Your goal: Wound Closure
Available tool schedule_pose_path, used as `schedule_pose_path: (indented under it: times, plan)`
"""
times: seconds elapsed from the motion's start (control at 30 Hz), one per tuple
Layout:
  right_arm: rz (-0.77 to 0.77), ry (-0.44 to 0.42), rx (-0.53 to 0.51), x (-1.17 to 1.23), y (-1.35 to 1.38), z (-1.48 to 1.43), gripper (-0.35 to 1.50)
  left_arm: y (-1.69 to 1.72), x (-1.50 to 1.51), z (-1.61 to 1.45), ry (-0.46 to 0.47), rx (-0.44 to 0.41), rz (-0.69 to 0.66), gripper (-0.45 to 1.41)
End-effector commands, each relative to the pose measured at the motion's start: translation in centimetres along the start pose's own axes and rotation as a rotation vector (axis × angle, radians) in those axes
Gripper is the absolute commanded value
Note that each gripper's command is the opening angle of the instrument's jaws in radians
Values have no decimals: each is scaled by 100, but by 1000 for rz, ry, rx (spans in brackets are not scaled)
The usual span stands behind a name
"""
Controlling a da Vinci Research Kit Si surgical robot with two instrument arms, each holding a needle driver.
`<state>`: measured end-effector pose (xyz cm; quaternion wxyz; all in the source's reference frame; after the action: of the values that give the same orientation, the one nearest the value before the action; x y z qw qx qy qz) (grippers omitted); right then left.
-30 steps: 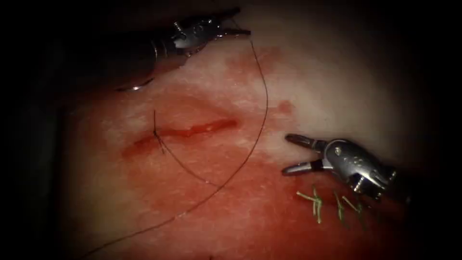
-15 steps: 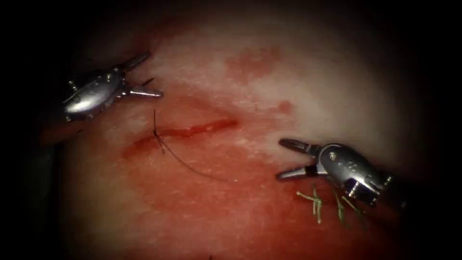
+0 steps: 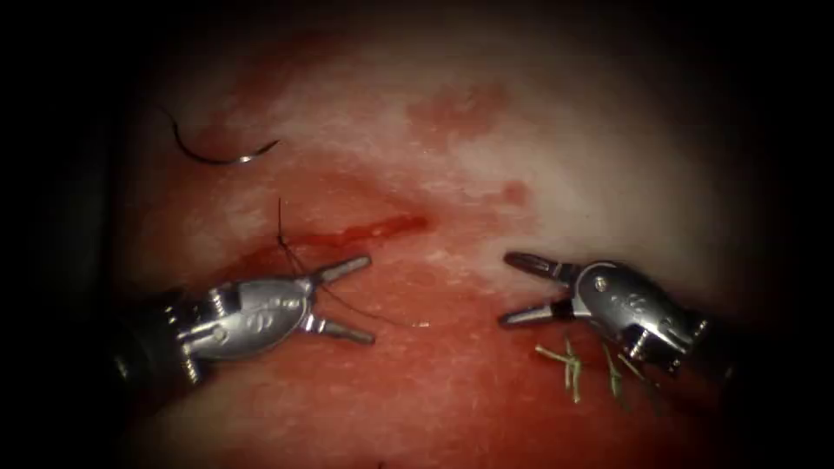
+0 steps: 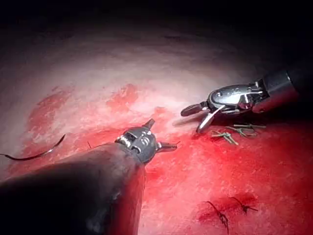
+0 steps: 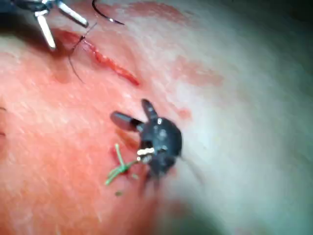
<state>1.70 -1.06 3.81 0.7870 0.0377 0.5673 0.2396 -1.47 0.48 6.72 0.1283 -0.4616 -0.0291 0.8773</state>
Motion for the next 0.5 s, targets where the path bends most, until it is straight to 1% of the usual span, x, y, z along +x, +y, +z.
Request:
schedule_pose_path:
  times: [0.03, 0.13, 0.17, 0.27, 0.3, 0.4, 0.5]
  plan:
    - [-1, 3, 2, -2, 1, 9, 148, 1, -2, 11, -7, -6, 1, 37]
    - [-2, 3, 2, -3, 0, 9, 148, 5, 0, 19, -32, -6, 20, 22]
    - [-3, 3, 1, -4, 0, 10, 148, 6, 0, 22, -46, 0, 20, 21]
    - [-3, 3, 1, -4, -2, 9, 148, 14, -1, 31, -114, 14, 36, 10]
    - [-4, 3, 1, -3, -3, 9, 148, 20, -2, 38, -152, 17, 44, 4]
    - [-3, 3, 1, -3, -3, 9, 148, 28, -3, 47, -194, 22, 52, 2]
    - [-3, 3, -1, -3, -3, 10, 148, 31, -1, 55, -212, 39, 50, 0]
